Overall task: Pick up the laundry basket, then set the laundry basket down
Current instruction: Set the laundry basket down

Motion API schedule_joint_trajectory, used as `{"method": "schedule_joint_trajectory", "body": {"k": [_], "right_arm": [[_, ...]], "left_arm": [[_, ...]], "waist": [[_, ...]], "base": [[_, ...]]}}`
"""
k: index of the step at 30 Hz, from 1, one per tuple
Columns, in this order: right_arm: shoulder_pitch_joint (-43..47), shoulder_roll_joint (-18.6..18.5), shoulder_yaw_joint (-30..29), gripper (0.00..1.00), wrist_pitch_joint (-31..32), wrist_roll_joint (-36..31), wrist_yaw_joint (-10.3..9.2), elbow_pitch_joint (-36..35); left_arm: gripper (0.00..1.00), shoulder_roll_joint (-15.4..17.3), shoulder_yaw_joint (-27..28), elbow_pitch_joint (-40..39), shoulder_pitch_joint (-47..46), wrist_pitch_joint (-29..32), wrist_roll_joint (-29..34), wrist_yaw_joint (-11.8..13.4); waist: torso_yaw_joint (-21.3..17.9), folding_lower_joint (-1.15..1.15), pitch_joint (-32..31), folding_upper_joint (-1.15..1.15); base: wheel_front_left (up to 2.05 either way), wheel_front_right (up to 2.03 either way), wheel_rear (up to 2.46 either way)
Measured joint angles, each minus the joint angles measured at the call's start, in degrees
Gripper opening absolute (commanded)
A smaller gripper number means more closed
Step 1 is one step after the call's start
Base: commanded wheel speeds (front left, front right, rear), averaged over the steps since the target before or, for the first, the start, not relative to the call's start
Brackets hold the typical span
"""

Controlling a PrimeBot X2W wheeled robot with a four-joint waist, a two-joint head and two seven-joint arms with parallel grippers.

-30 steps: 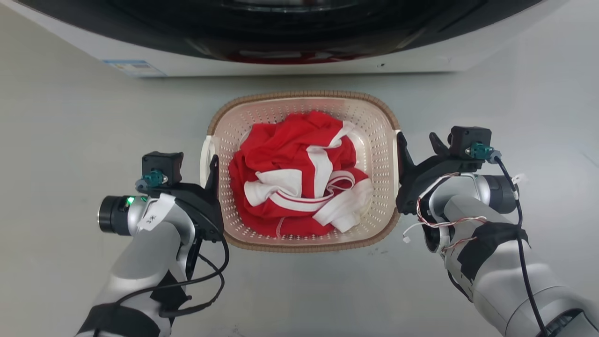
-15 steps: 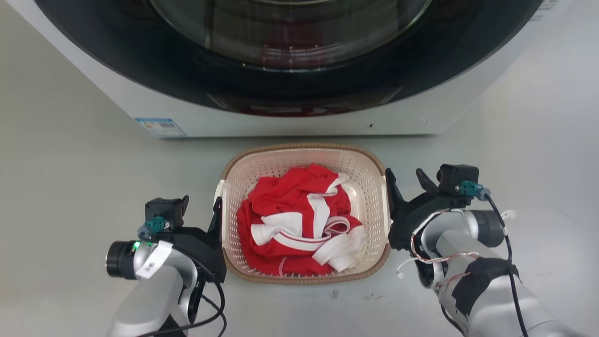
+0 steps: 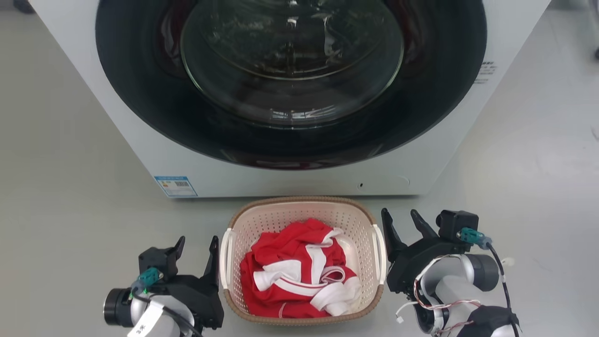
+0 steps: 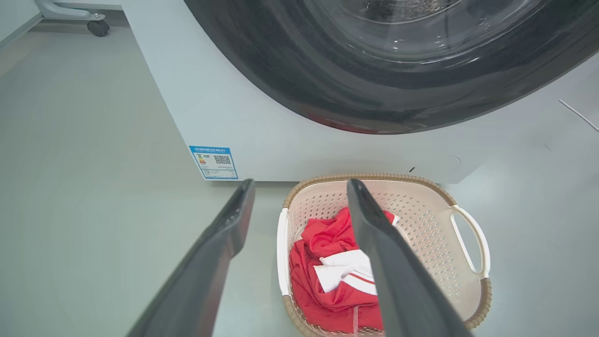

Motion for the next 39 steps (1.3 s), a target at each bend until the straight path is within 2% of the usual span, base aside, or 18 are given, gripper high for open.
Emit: {"method": "schedule_joint_trajectory", "body": {"k": [9, 22, 39], "right_arm": [[6.0, -1.1, -3.3, 1.0, 0.0, -3.8, -0.09, -6.8], [19.9, -2.5, -8.1, 1.0, 0.0, -11.0, -0.59, -20.2], [30.6, -1.8, -15.3, 1.0, 0.0, -19.4, -0.62, -30.8]], "left_arm": [[1.0, 1.1, 1.9, -8.2, 7.3, 0.0, 2.2, 1.4], [1.0, 1.9, 4.1, -21.4, 20.2, 0.0, 5.5, 3.5], [1.0, 2.9, 6.2, -32.5, 28.5, 0.0, 9.0, 4.5]], "waist": [[-0.1, 0.0, -4.9, 0.0], [-0.2, 0.0, -11.5, 0.0], [-0.7, 0.0, -13.6, 0.01]], "base": [[0.0, 0.0, 0.0], [0.0, 0.0, 0.0], [0.0, 0.0, 0.0]]}}
